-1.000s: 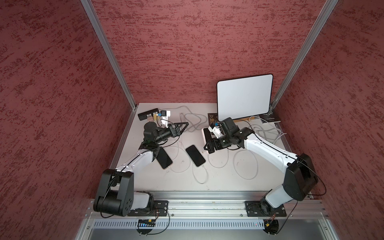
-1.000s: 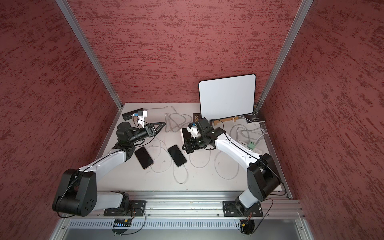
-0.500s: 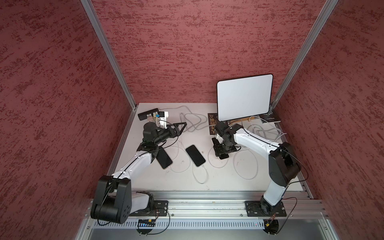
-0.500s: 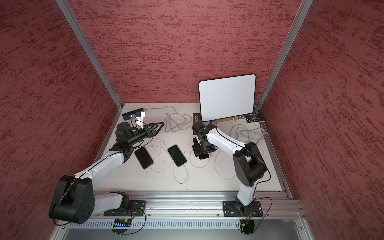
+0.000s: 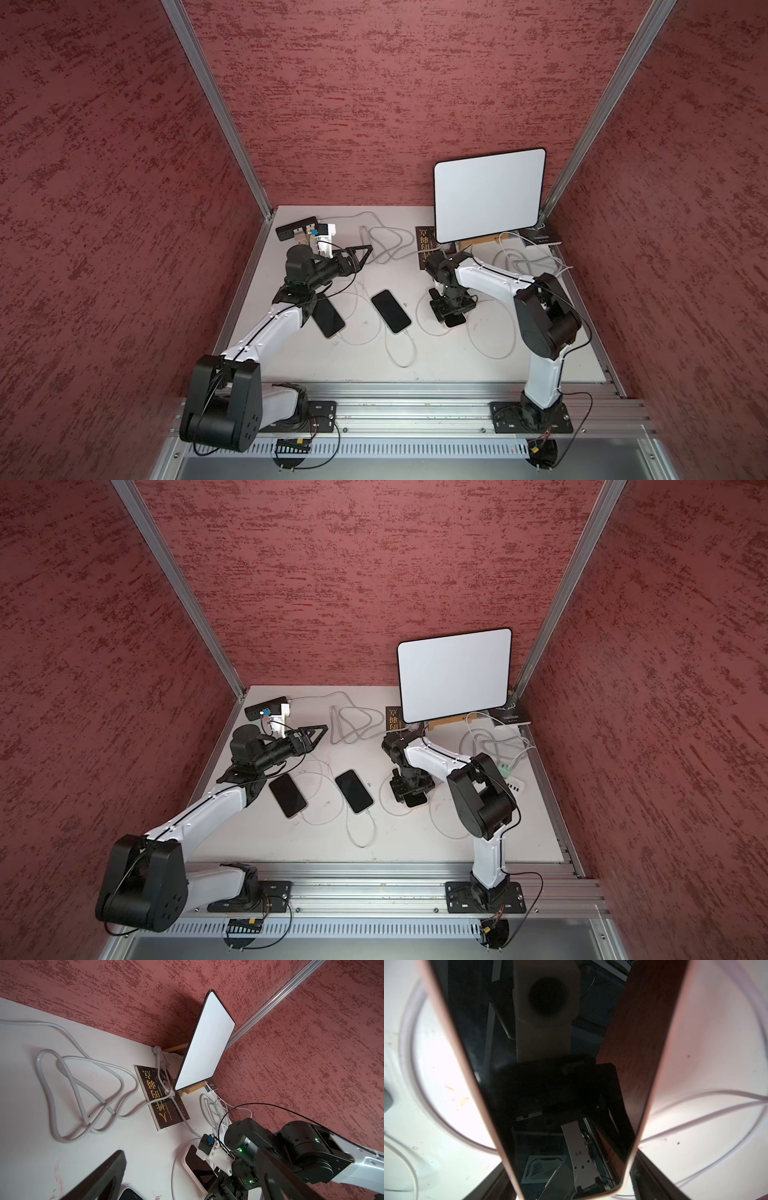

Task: Unplug the charging cable from the phone
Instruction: Place the phone at the center of the board.

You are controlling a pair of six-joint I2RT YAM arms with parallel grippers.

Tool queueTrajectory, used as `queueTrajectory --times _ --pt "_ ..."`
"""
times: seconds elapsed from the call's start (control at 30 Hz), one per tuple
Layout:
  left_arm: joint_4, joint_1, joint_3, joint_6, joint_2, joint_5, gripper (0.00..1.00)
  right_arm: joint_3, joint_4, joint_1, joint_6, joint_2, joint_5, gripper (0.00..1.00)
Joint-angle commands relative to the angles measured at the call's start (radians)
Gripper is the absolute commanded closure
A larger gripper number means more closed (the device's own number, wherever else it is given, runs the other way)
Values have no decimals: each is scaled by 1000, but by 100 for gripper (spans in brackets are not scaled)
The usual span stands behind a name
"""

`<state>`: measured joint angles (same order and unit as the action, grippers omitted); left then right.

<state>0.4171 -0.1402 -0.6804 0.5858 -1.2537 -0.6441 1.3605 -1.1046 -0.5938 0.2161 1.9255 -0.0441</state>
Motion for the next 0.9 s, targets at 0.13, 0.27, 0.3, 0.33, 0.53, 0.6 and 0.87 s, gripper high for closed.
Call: queueTrajectory --times 0.13,0.27,0.3,0.33,0.53,0.6,0.87 --pt "-26 4 2 -29 40 35 0 10 -3 -2 -4 29 -38 61" --pt "-42 3 3 -40 56 59 0 5 7 -3 -6 37 -31 51" --pt "-45 4 4 -41 60 66 0 5 8 -3 -6 39 -30 48" --pt "-49 4 4 -42 64 71 0 4 10 -3 -6 40 -30 45" --pt "-83 8 11 -47 94 139 0 10 18 -3 -7 13 -24 19" --pt "-93 14 15 -45 104 163 0 14 20 -3 -10 -11 -24 12" --pt "-114 54 45 -5 148 242 0 45 62 -66 -34 -96 12 2"
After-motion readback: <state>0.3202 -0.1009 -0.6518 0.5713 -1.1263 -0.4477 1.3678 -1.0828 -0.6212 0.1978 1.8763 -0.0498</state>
